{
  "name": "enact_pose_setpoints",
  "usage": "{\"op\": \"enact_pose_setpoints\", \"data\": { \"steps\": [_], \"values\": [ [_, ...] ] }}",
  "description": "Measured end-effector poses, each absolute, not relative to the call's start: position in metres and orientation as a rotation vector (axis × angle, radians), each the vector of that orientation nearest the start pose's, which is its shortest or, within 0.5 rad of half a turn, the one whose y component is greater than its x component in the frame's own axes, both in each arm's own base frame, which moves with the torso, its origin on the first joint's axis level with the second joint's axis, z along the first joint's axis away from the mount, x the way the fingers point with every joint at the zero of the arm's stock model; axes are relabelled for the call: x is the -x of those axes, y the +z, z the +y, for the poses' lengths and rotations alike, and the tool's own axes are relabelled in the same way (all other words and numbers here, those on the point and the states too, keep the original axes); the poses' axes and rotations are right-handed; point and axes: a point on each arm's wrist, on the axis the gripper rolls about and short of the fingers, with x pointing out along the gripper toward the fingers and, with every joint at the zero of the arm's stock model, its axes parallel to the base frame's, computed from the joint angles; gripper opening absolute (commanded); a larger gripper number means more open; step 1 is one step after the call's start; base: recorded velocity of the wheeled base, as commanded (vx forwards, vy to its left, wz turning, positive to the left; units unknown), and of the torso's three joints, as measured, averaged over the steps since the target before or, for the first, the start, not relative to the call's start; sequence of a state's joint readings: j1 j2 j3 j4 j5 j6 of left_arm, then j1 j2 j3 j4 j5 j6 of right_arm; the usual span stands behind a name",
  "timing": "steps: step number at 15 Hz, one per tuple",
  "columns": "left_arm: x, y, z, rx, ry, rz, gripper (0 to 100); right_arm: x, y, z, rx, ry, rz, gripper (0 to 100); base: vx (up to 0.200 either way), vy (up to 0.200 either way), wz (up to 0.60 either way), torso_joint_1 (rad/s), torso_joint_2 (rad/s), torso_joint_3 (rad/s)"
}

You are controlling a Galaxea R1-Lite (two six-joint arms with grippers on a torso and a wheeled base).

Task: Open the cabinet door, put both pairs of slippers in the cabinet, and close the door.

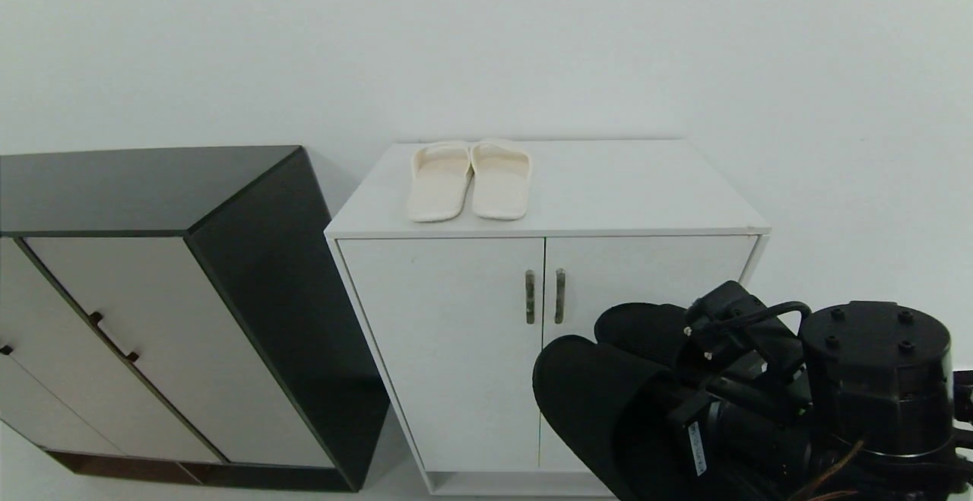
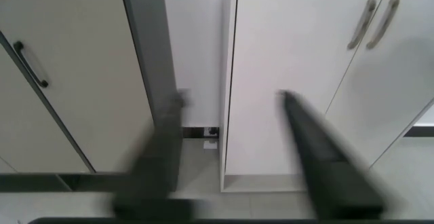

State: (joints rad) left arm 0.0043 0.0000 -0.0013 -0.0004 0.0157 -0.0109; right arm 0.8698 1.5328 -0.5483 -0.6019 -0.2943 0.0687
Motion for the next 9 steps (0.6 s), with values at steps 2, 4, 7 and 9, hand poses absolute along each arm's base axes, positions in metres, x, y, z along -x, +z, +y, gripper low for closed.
{"op": "enact_pose_setpoints", "data": {
  "steps": [2,4,7,9],
  "values": [
    [0.0229,0.076,0.0002,0.007,0.019,-0.002,100,-0.1606,0.1564,0.1809,0.151,0.557,0.345,0,0.0,0.0,0.0,-0.208,0.52,0.312],
    [0.0229,0.076,0.0002,0.006,0.019,-0.003,100,-0.159,0.1518,0.1797,0.158,0.57,0.361,0,0.0,0.0,0.0,-0.186,0.52,0.317],
    [0.0229,0.0759,0.0002,0.003,0.017,0.0,100,-0.1579,0.1493,0.1815,0.16,0.591,0.366,0,0.0,0.0,0.0,-0.17,0.49,0.312],
    [0.0228,0.0759,0.0003,0.002,0.024,0.0,100,-0.1583,0.1494,0.1826,0.155,0.593,0.349,0,0.0,0.0,0.0,-0.156,0.48,0.32]
  ]
}}
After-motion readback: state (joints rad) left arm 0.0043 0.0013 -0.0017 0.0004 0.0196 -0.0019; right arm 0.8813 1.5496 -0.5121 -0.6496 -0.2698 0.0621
